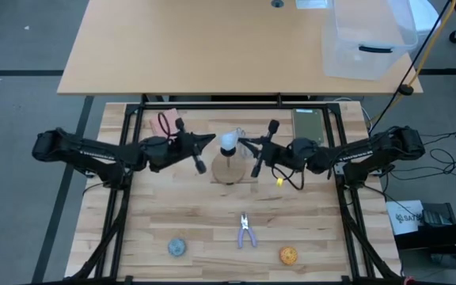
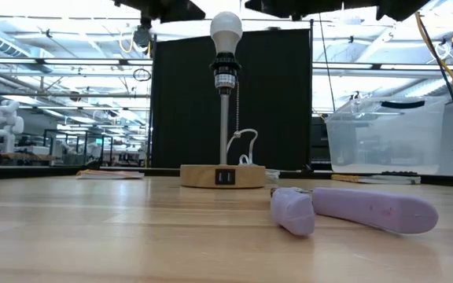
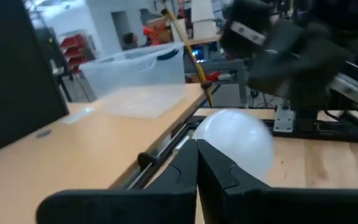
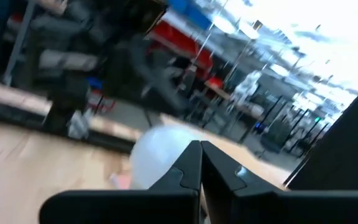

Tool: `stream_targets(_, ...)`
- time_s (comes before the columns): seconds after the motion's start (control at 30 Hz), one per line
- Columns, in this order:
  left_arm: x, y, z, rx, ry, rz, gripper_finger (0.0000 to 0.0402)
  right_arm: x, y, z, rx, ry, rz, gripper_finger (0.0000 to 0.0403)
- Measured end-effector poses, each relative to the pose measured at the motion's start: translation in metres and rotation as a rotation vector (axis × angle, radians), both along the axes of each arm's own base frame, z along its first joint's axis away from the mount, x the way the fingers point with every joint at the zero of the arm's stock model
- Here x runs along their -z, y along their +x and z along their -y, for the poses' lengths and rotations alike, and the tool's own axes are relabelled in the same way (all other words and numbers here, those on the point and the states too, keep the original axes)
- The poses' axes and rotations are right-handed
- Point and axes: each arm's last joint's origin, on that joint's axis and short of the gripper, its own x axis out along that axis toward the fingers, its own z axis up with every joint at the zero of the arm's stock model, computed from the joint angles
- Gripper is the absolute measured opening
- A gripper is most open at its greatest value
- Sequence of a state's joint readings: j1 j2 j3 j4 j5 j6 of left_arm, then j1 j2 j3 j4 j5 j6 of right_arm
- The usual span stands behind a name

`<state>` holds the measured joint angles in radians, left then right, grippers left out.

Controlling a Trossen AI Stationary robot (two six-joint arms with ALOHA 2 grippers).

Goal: Screw lightbulb
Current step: Insert the lightbulb on the lamp

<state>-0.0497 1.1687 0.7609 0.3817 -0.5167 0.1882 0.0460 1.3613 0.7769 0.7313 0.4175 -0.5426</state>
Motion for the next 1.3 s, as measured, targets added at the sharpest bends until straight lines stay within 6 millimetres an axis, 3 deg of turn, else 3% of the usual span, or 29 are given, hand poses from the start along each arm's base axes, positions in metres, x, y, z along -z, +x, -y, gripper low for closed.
stream_targets(0.23,0.004,0.004,0.014,0.183,0.053,-0.038,0.0,-0.001,0.001,0.022,0.012,0.034,0.052,0.0)
stream_targets(0.5,0.014,0.012,0.012,0.192,0.039,-0.077,0.0,0.006,0.024,0.038,-0.014,0.076,0.025,0.0)
stream_targets(0.7,0.016,0.012,0.006,0.17,0.017,-0.092,0.0,0.005,0.034,0.037,-0.017,0.077,-0.024,0.0)
stream_targets(1.3,0.019,0.011,-0.017,0.086,-0.009,-0.12,0.0,0.008,0.033,0.006,0.115,0.107,-0.064,0.0)
